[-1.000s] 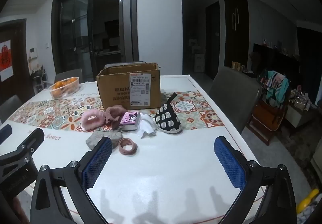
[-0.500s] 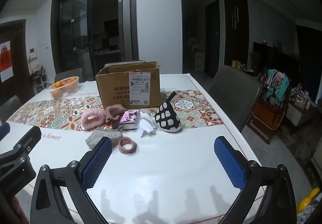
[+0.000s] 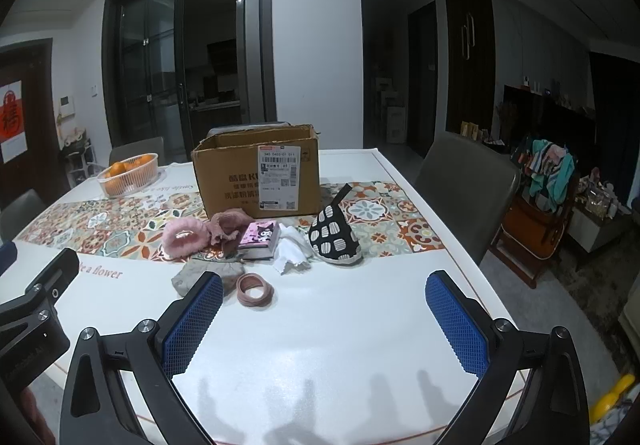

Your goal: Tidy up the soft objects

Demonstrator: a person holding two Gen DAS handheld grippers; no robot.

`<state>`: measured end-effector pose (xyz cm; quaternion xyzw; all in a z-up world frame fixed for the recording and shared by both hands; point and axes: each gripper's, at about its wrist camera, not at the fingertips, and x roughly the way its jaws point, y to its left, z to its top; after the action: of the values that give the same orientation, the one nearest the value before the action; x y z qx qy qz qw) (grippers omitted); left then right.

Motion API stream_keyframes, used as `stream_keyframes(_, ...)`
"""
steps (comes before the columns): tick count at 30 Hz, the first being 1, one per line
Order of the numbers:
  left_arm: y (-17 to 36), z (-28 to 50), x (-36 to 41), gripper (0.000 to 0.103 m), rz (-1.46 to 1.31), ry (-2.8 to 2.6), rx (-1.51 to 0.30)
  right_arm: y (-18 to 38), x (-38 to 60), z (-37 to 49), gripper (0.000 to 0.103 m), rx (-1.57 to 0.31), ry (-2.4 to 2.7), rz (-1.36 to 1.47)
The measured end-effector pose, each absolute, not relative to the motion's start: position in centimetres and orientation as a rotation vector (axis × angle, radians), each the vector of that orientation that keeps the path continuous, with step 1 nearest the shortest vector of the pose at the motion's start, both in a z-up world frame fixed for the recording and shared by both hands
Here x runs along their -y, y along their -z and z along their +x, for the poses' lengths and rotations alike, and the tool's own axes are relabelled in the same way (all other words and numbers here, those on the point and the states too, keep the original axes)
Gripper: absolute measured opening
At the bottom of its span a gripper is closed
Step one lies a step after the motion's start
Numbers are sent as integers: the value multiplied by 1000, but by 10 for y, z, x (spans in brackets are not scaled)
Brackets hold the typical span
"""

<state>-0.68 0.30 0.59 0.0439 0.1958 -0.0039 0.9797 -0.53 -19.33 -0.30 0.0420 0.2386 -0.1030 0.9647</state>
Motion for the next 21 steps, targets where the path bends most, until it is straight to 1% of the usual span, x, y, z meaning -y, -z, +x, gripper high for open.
stream_keyframes(21, -6, -7, -5, 103, 87, 7, -393, 0, 191, -5, 103, -482, 209, 83)
